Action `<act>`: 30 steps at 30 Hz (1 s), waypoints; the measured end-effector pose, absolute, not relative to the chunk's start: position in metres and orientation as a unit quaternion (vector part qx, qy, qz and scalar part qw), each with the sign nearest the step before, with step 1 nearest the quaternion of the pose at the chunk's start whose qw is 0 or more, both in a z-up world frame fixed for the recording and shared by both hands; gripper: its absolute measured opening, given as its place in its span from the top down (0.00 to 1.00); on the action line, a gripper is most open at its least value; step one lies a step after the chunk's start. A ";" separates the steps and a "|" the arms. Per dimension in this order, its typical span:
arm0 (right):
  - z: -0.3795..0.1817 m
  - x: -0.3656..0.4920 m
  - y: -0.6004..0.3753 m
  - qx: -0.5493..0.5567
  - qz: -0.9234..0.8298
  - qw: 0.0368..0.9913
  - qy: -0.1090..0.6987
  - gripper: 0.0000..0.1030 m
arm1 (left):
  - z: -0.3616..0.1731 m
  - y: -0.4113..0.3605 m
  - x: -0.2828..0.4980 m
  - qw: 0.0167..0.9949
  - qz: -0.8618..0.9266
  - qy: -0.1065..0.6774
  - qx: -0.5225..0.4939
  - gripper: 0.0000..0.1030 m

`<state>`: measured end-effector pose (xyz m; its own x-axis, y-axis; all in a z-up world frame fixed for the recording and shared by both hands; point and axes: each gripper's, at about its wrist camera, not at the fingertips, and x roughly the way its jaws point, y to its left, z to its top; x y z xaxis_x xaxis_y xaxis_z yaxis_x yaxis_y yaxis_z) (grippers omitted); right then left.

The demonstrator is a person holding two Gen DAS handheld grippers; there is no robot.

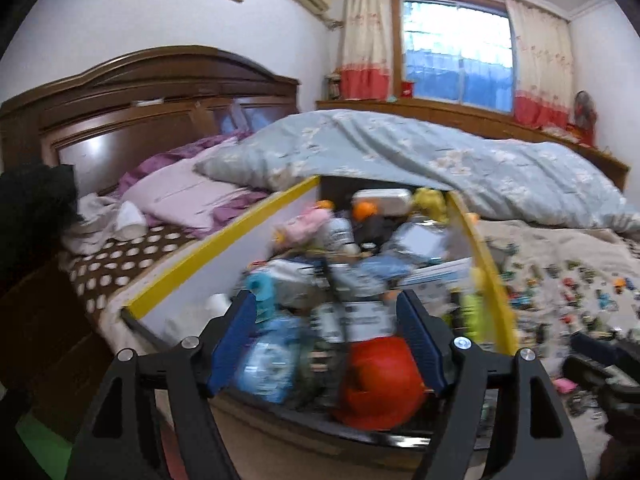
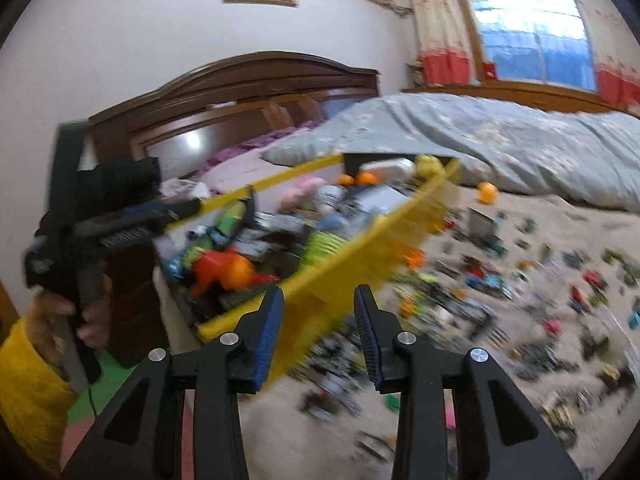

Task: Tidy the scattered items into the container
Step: 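Withdraw both open tools from the box back over the bricks, then close the right tool on the dark blue cable loop and lift it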

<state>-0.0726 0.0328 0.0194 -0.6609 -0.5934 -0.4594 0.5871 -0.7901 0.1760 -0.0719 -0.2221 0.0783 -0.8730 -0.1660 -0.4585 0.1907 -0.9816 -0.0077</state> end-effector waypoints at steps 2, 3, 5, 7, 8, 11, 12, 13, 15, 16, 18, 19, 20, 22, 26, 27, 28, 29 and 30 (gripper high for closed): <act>0.011 -0.073 0.051 0.261 -0.919 0.294 -0.002 0.64 | 0.081 -0.206 -0.073 0.072 -0.969 0.024 0.234 0.29; 0.007 -0.072 0.061 0.265 -0.923 0.279 0.000 0.64 | 0.082 -0.196 -0.074 0.060 -0.970 0.020 0.234 0.29; -0.001 -0.069 0.078 0.272 -0.928 0.257 0.002 0.64 | 0.082 -0.179 -0.074 0.040 -0.971 0.014 0.234 0.29; -0.012 -0.064 0.098 0.281 -0.932 0.229 0.007 0.64 | 0.081 -0.159 -0.075 0.013 -0.972 0.010 0.236 0.29; -0.018 -0.061 0.109 0.289 -0.933 0.214 0.009 0.64 | 0.081 -0.151 -0.074 0.002 -0.971 0.008 0.237 0.29; -0.034 -0.053 0.133 0.310 -0.932 0.189 0.002 0.64 | 0.076 -0.121 -0.073 -0.037 -0.969 -0.001 0.244 0.29; -0.039 -0.051 0.142 0.318 -0.931 0.181 -0.002 0.64 | 0.073 -0.110 -0.073 -0.049 -0.968 -0.005 0.247 0.29; -0.041 -0.049 0.146 0.321 -0.931 0.176 -0.003 0.64 | 0.071 -0.100 -0.072 -0.060 -0.966 -0.007 0.251 0.29; -0.044 -0.045 0.153 0.324 -0.931 0.168 -0.003 0.64 | 0.065 -0.081 -0.071 -0.085 -0.962 -0.009 0.261 0.29; -0.045 -0.043 0.154 0.323 -0.931 0.168 -0.003 0.64 | 0.061 -0.072 -0.070 -0.096 -0.959 -0.009 0.266 0.29; -0.045 -0.039 0.157 0.319 -0.932 0.171 0.000 0.64 | 0.051 -0.054 -0.067 -0.120 -0.952 -0.009 0.280 0.29; -0.045 -0.038 0.157 0.316 -0.933 0.172 0.004 0.64 | 0.046 -0.048 -0.065 -0.127 -0.950 -0.010 0.285 0.29; -0.046 -0.036 0.155 0.314 -0.934 0.172 0.008 0.64 | 0.040 -0.042 -0.064 -0.135 -0.946 -0.011 0.293 0.29; -0.046 -0.034 0.154 0.310 -0.935 0.174 0.012 0.64 | 0.028 -0.031 -0.059 -0.144 -0.940 -0.018 0.308 0.29; -0.041 -0.039 0.147 0.296 -0.937 0.183 0.018 0.64 | 0.008 -0.024 -0.050 -0.140 -0.932 -0.030 0.332 0.29; -0.040 -0.041 0.145 0.294 -0.938 0.184 0.024 0.64 | 0.003 -0.026 -0.049 -0.140 -0.930 -0.026 0.340 0.29; -0.040 -0.045 0.141 0.294 -0.937 0.184 0.030 0.64 | 0.000 -0.027 -0.048 -0.138 -0.928 -0.022 0.345 0.29; -0.040 -0.049 0.139 0.296 -0.936 0.185 0.033 0.64 | -0.004 -0.030 -0.049 -0.134 -0.927 -0.018 0.350 0.29; -0.041 -0.054 0.137 0.300 -0.935 0.188 0.033 0.64 | -0.007 -0.033 -0.048 -0.129 -0.926 -0.014 0.354 0.29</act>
<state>-0.0539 0.1366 -0.0410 -0.7494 -0.3320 -0.5729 0.3711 -0.9271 0.0518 -0.0481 -0.0330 -0.0068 -0.7158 0.2285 -0.6599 -0.2478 -0.9666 -0.0658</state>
